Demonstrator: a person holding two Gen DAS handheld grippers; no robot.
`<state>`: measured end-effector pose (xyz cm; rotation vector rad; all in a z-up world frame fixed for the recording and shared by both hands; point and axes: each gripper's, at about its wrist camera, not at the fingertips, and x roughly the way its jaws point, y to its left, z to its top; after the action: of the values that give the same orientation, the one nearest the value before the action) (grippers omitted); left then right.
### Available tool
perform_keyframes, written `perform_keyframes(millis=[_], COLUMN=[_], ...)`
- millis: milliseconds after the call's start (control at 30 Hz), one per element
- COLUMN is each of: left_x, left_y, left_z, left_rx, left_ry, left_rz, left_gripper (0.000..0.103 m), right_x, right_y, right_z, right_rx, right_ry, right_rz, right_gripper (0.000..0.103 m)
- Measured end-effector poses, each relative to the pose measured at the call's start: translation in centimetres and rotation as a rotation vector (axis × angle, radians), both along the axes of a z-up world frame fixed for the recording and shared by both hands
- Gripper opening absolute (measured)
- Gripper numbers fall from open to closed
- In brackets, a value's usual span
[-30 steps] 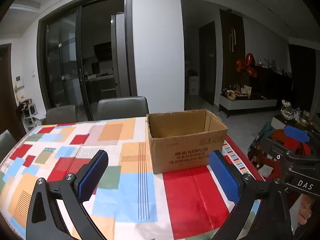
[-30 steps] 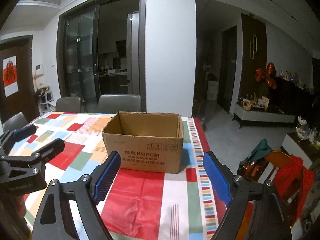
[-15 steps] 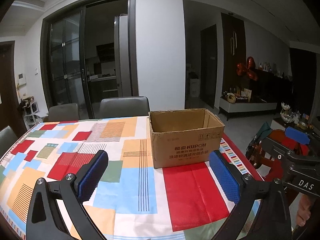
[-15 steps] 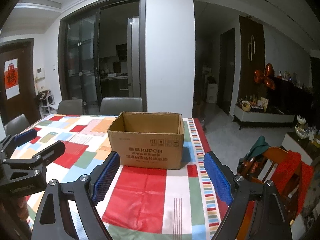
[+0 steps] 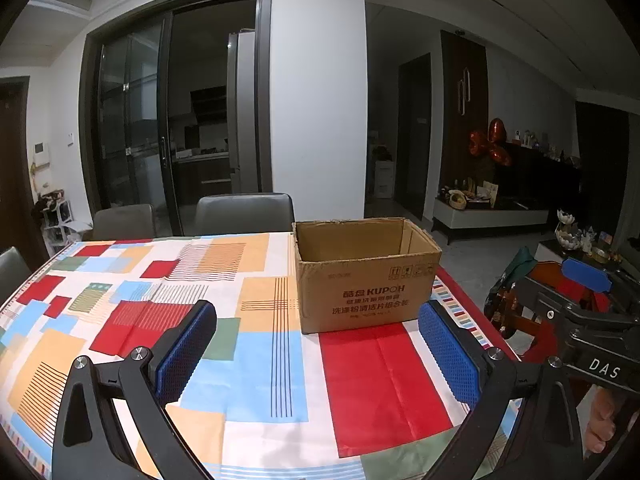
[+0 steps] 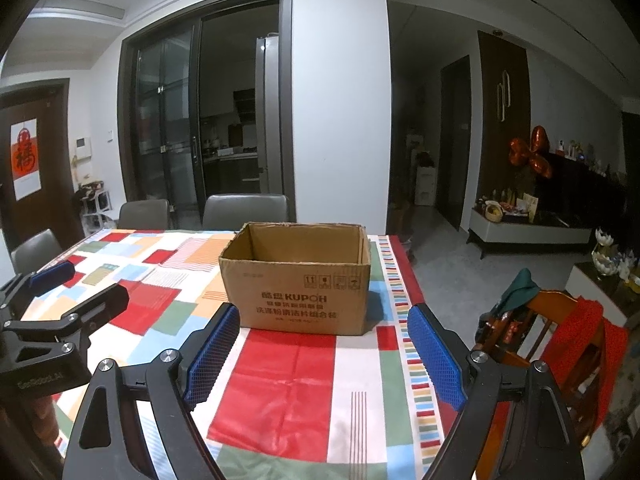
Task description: Organize snacks
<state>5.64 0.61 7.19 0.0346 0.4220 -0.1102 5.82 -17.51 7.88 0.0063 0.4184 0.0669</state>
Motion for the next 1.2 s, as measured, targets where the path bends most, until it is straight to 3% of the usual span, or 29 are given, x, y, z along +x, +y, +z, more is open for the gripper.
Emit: perform_keyframes(millis=[1200], left_x=[-0.05], left_y=[0.07], left_z=[0.05], left_rx=[0.005], left_ry=[-0.015], left_rz=[0.005], left_gripper=[0.103], right_x=[-0.21], right_y=[0.09], right_z=[-0.18], right_rx=[0.002], right_ry=[-0.001], right_rz=[0.006], right_gripper=[0.087])
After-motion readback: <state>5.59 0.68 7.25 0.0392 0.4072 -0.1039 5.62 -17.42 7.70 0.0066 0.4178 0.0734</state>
